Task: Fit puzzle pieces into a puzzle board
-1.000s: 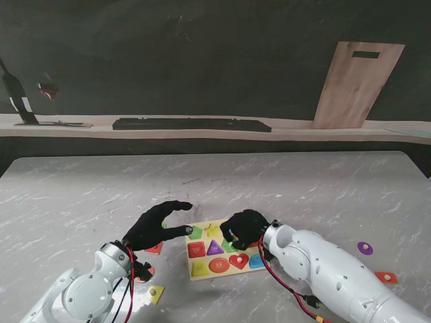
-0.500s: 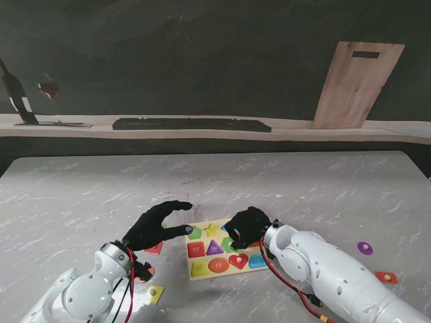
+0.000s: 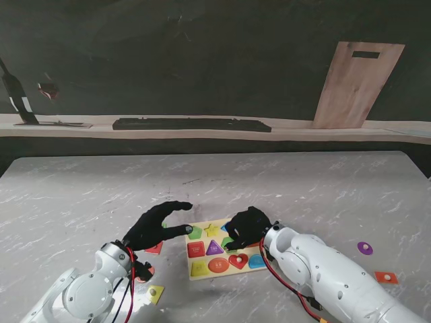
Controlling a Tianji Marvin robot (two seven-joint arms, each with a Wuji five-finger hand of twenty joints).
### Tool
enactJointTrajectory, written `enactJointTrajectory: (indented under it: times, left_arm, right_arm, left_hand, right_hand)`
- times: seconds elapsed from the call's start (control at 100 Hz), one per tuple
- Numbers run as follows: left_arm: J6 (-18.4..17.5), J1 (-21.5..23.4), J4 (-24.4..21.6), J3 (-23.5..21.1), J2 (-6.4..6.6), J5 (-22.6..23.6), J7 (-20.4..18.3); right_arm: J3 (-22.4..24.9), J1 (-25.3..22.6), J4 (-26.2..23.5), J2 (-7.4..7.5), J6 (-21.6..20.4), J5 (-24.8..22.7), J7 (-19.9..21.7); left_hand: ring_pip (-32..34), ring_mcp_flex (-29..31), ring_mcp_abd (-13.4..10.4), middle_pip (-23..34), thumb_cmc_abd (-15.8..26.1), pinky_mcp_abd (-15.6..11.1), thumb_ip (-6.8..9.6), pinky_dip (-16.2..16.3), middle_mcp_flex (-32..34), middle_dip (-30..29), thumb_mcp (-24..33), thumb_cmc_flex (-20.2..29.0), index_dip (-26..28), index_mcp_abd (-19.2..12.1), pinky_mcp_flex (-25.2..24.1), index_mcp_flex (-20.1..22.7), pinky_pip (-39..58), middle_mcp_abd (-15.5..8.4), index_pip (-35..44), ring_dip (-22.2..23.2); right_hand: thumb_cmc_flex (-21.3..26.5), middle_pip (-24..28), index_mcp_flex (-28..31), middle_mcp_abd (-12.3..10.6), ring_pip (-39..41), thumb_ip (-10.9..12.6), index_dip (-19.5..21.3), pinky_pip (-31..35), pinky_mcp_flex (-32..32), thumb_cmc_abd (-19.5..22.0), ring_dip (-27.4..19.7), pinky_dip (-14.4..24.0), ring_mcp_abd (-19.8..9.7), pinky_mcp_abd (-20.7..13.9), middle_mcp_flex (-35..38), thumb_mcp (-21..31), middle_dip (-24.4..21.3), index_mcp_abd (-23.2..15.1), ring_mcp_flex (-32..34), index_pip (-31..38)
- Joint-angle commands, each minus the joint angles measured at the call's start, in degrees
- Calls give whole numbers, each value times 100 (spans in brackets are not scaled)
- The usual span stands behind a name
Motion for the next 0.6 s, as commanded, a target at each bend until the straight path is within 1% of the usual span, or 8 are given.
enactJointTrajectory:
  times: [0.0, 0.09, 0.14, 0.25, 0.34, 0.44, 0.59]
  left_arm:
    - [15, 1, -9, 14, -12, -21, -15]
    - [23, -2, -10, 17, -14, -27, -11]
    - [29, -2, -12, 18, -14, -31, -14]
    - [32, 2, -15, 14, -11, -30, -25]
    - [29, 6, -16, 10, -12, -28, -21]
    - [29, 6, -15, 11, -12, -26, -17]
    - [22, 1, -4, 16, -11, -28, -24]
  right_arm:
    - [84, -96, -117, 3, 73, -78, -32]
    - [355, -259, -300, 22, 100, -194, -73]
    - [576, -390, -450, 45, 81, -305, -93]
    - [1179, -743, -820, 95, -89, -514, -98]
    - [1688, -1060, -1133, 139, -253, -695, -42]
    - [2257, -1428, -1455, 174, -446, -814, 77]
    - [3054, -2015, -1924, 220, -713, -864, 487]
  left_hand:
    - [-67, -43, -112, -110, 132, -625, 162, 96, 26, -23, -87, 28, -8, -177, -45, 118, -41, -88, -122, -43]
    - [-68, -44, -100, -111, 135, -622, 161, 95, 30, -23, -89, 30, -8, -172, -45, 126, -42, -85, -124, -43]
    - [-67, -42, -104, -112, 140, -628, 161, 95, 29, -23, -89, 31, -9, -183, -43, 123, -42, -96, -129, -43]
    - [-67, -40, -112, -114, 148, -626, 160, 94, 27, -24, -92, 27, -9, -178, -42, 123, -42, -89, -132, -43]
    - [-66, -33, -113, -114, 156, -627, 161, 94, 29, -24, -92, 25, -9, -184, -41, 124, -42, -97, -135, -42]
    - [-68, -37, -107, -115, 158, -628, 160, 94, 29, -25, -95, 22, -8, -184, -39, 123, -41, -92, -136, -42]
    - [-63, -23, -106, -115, 162, -629, 159, 93, 32, -25, -95, 22, -7, -183, -40, 128, -41, -90, -135, -41]
  right_hand:
    - [-262, 70, 8, 191, 139, 164, 94, 206, -95, 137, 15, 159, 99, 166, -66, -138, 57, 116, -113, -12]
    - [-274, 17, -107, 238, 80, 166, 71, 175, -167, 198, -5, 151, 122, 162, -171, -209, 37, 186, -202, -99]
    - [-246, -95, -247, 267, -80, 176, -10, 117, -245, 236, -72, 127, 147, 153, -302, -267, -19, 268, -330, -288]
    - [-170, -300, -462, 269, -415, 197, -126, -53, -418, 307, -239, 44, 177, 124, -504, -346, -164, 320, -548, -490]
    - [-121, -388, -487, 268, -562, 208, -170, -116, -472, 332, -318, 7, 200, 132, -542, -371, -238, 309, -611, -546]
    - [-53, -454, -519, 270, -668, 219, -211, -140, -483, 347, -373, -12, 201, 123, -571, -388, -294, 292, -659, -606]
    - [85, -470, -528, 268, -723, 238, -243, -172, -487, 315, -401, -34, 201, 107, -573, -373, -319, 286, -672, -647]
